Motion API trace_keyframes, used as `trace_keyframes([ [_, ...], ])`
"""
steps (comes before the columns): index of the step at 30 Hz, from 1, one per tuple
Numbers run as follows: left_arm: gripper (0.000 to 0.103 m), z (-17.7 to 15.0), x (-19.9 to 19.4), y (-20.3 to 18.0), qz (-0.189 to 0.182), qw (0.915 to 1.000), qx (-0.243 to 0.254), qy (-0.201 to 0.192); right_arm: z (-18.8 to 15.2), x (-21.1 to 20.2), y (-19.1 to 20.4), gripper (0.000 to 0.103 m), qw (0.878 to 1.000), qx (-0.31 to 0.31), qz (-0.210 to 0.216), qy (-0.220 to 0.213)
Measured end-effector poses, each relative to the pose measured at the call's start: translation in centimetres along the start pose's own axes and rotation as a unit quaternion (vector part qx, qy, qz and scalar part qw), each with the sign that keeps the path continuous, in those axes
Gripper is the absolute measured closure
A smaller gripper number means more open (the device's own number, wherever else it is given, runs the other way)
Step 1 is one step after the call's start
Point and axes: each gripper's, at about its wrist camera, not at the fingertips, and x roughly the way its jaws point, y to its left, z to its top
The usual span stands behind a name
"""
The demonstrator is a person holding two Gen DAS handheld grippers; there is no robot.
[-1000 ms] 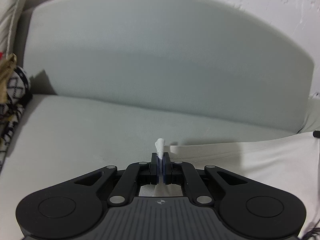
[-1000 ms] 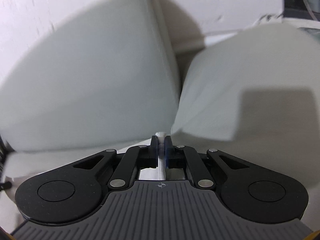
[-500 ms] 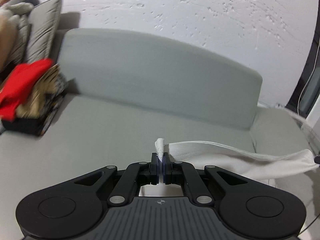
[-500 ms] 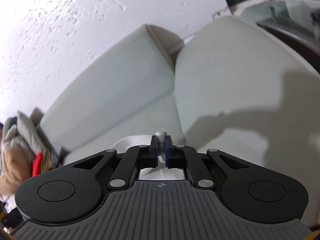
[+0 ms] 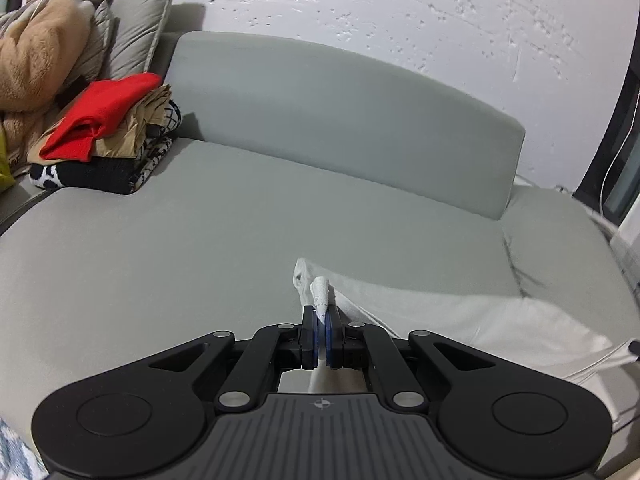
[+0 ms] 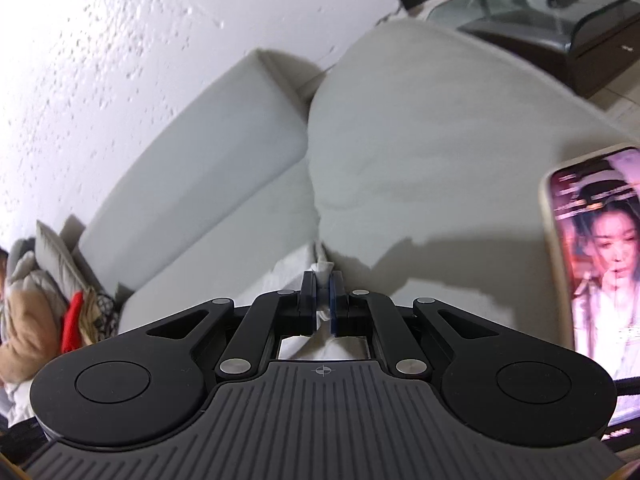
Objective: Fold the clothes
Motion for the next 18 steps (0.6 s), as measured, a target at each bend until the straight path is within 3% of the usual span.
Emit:
trace_keyframes([
  [3,0.100,0.6,-0.9,0.3,-0.019,0.9997,-0.007,0.015,0.3,-1.1,-0.9,0.098,1.000,0.017,0.004,-0.011],
  [6,0.100,0.2,-0.7,0.1,-0.018,0.9988,0.009,0.044,0.6,-1.1,-1.3,0.098,1.000,0.008,-0.007,0.007],
  [8,0.100,-0.7,-0.4,-0.1,-0.006,0.9979,0.026,0.059,0.5,-1.4,-1.0,0.098,0.999,-0.016,-0.025,0.012],
  [12,0.100,-3.1,-0.5,0.5,-0.001,0.9978,0.008,0.066,-0.3,-1.9,-0.6,0.098,0.996,-0.068,-0.051,0.037],
  [18,0.100,-6.0,-1.6,0.5,0.032,0.9962,0.028,0.075,-1.9,-2.3,0.2,0.098,0.982,-0.144,-0.086,0.091],
])
